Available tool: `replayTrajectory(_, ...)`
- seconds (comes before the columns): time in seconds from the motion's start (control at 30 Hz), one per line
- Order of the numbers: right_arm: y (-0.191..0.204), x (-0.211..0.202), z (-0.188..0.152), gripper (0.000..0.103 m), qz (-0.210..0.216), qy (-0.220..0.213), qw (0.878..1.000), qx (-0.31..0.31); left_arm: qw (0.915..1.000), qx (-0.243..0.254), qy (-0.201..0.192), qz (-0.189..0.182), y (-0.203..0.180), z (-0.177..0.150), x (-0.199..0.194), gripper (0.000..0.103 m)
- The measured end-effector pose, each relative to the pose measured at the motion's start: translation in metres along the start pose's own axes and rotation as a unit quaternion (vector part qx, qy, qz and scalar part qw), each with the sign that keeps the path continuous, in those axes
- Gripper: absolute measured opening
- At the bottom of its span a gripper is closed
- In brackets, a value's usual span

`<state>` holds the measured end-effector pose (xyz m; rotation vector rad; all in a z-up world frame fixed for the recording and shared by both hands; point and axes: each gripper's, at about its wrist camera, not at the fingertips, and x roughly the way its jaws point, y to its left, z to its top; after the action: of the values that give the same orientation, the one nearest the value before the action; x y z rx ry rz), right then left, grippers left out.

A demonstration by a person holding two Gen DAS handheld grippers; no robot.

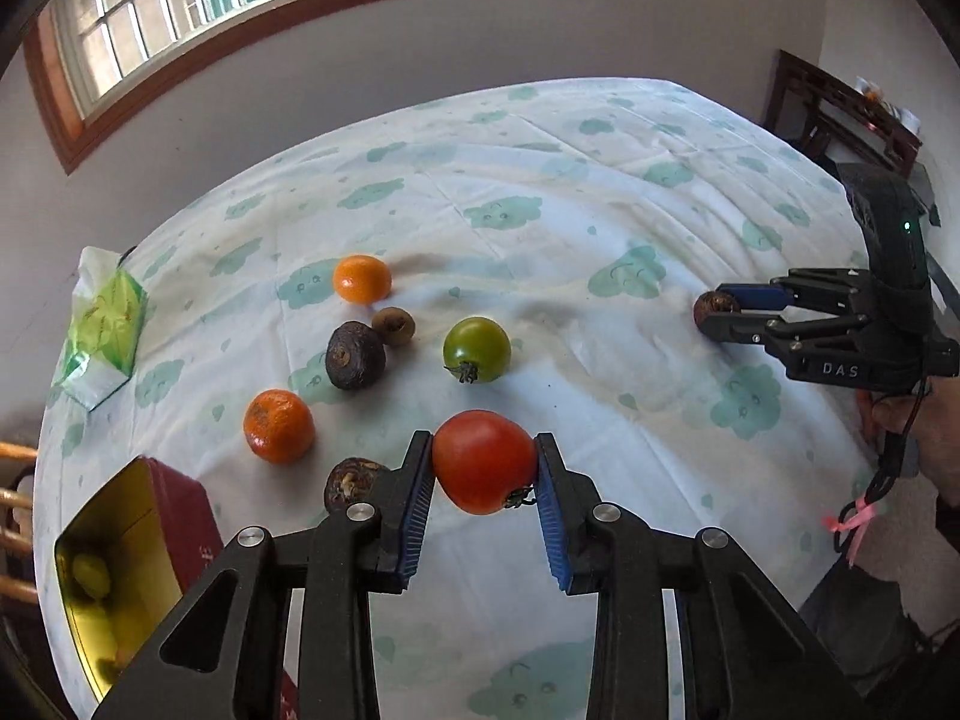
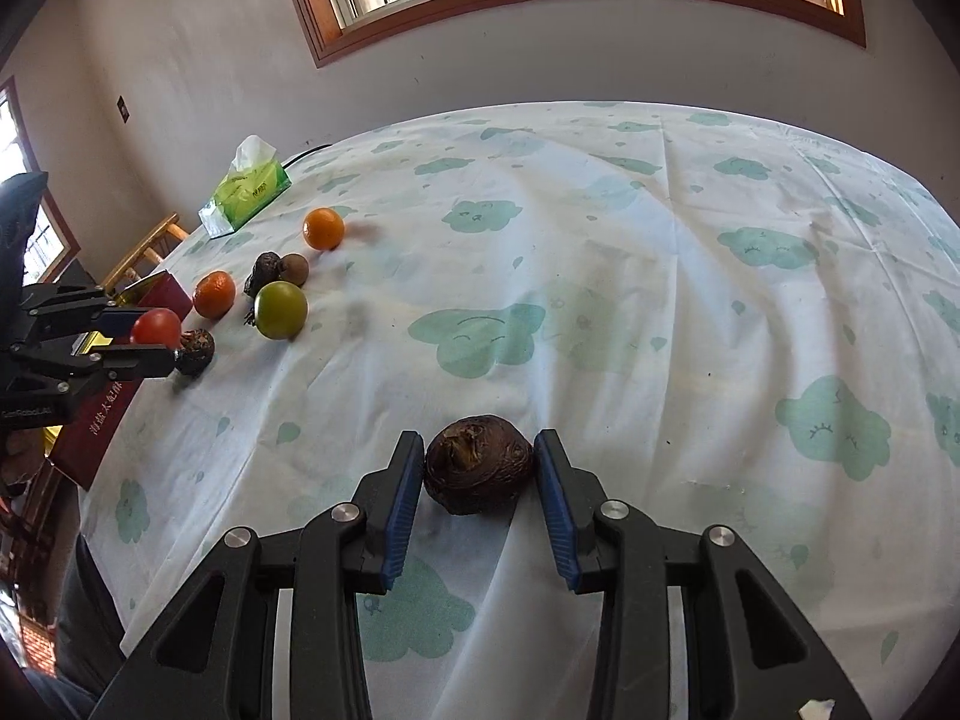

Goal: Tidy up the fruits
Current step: 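Grasp the red tomato with the left gripper while the right gripper holds the dark fruit, then lower the red tomato into the tin and open the left gripper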

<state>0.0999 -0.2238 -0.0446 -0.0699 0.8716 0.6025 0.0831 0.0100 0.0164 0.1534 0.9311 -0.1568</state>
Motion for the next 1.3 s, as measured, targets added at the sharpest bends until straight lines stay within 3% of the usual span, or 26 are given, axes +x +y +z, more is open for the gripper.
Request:
replayTrajectory(0.1,0.001,0.000,-0.001,0.036,-0.002,0.000,1.000,-0.001,0.9987,-0.041,-0.027,0.012,-0.001,-0.011,-0.030,0.034)
replayTrajectory(0.2,0.002,0.000,-0.002,0.036,-0.006,0.000,1.000,-0.003,0.9953,-0.058,-0.051,0.058,0.000,-0.026,-0.052,0.034)
replayTrajectory(0.4,0.005,0.000,-0.002,0.036,-0.015,0.000,1.000,-0.009,0.9855,-0.104,-0.061,0.119,0.027,-0.054,-0.080,0.034)
replayTrajectory(0.87,0.010,0.001,-0.002,0.036,-0.028,0.001,0.999,-0.018,0.9667,-0.145,-0.022,0.209,0.089,-0.111,-0.082,0.034)
replayTrajectory(1.3,0.011,0.002,-0.002,0.036,-0.032,0.002,0.999,-0.021,0.9574,-0.171,0.012,0.232,0.117,-0.134,-0.061,0.035)
